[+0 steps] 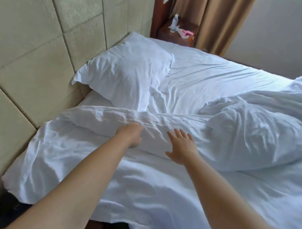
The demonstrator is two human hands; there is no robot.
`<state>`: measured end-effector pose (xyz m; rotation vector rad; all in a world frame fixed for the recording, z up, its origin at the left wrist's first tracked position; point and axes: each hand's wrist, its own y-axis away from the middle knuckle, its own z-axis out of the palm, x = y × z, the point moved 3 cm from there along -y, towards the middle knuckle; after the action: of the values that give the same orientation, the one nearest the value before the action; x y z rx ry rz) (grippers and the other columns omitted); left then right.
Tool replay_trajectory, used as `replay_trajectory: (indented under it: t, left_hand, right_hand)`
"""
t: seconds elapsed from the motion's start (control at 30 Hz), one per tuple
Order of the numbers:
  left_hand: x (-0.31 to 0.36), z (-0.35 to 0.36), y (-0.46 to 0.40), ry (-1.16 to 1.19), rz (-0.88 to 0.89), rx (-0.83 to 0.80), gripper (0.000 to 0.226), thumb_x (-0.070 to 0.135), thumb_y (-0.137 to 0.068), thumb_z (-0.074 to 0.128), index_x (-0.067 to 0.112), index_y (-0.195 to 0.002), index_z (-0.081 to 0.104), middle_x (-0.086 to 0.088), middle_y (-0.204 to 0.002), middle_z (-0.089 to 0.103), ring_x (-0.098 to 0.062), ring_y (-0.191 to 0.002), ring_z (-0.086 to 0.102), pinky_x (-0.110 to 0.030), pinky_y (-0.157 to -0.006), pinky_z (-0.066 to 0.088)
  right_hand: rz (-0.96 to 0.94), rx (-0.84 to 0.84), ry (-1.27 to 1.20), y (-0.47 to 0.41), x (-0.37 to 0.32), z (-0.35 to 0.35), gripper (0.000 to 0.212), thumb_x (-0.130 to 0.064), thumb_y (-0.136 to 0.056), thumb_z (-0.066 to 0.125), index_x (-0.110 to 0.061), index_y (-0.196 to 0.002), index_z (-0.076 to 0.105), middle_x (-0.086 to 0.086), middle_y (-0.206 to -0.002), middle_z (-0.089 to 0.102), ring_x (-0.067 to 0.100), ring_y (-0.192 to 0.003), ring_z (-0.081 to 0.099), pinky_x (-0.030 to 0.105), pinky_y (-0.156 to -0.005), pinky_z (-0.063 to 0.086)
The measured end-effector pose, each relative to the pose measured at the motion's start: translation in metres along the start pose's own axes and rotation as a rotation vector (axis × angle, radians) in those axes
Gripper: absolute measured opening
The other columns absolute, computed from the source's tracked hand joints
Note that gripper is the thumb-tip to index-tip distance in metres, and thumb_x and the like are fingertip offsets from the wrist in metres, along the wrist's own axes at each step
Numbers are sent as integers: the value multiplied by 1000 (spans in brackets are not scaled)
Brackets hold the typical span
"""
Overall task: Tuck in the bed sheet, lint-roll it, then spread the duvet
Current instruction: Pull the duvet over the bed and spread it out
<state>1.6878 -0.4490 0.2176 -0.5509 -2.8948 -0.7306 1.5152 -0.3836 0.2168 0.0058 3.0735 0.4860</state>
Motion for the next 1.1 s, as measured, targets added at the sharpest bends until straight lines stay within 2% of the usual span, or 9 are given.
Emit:
replay_trajectory:
  t: [0.13, 0.3, 0.6, 0.8, 0.93, 1.03, 1.1]
  left_hand:
    - [47, 7, 13, -29, 144, -52, 51, 16, -92, 45, 18, -142, 40, -9, -149, 36, -29, -135, 38, -42, -108, 37]
    - [116, 16, 24, -82, 317, -22, 50, 15, -90, 48, 14, -140, 43, -11, -147, 38, -29, -134, 39, -41, -108, 36]
    - [241, 45, 52, -150, 466, -51, 51, 18, -94, 47, 17, -144, 38, -9, -150, 35, -26, -136, 36, -37, -109, 34]
    - [369, 92, 87, -223, 537, -80, 47, 17, -93, 48, 17, -140, 44, -7, -146, 39, -28, -129, 43, -38, -103, 40]
    - [470, 124, 116, -261, 595, -69, 49, 18, -94, 47, 18, -143, 41, -4, -149, 35, -25, -133, 39, -38, -107, 37]
    - [548, 153, 142, -300, 666, -58, 46, 16, -93, 48, 15, -139, 45, -4, -146, 39, -26, -129, 43, -37, -102, 41]
    - [597, 172, 158, -325, 715, -78, 50, 17, -94, 48, 16, -143, 41, -2, -148, 36, -25, -131, 41, -35, -103, 40]
  right_hand:
    - [141, 39, -28, 56, 31, 3, 79, -44, -90, 58, -22, -152, 14, 5, -159, 12, 23, -147, 9, 40, -119, 10]
    - [294, 100, -51, 108, 73, 4, 76, -45, -89, 58, -23, -151, 19, 6, -157, 18, 22, -146, 12, 39, -118, 9]
    - [452, 106, -111, 208, 158, 22, 75, -45, -90, 57, -21, -150, 19, 5, -155, 21, 22, -145, 14, 38, -118, 11]
    - [565, 53, -160, 307, 254, 63, 75, -46, -94, 51, -22, -152, 11, 3, -160, 9, 21, -148, 6, 39, -118, 8]
    - [638, 65, -210, 384, 328, 84, 77, -49, -93, 51, -23, -153, 10, 4, -160, 9, 22, -147, 7, 38, -117, 12]
    - [674, 68, -230, 444, 380, 102, 75, -47, -93, 51, -24, -152, 11, 4, -159, 13, 21, -146, 11, 38, -115, 14]
    - [714, 56, -259, 481, 413, 114, 75, -46, -93, 51, -24, -152, 11, 3, -159, 12, 21, -146, 11, 39, -115, 15]
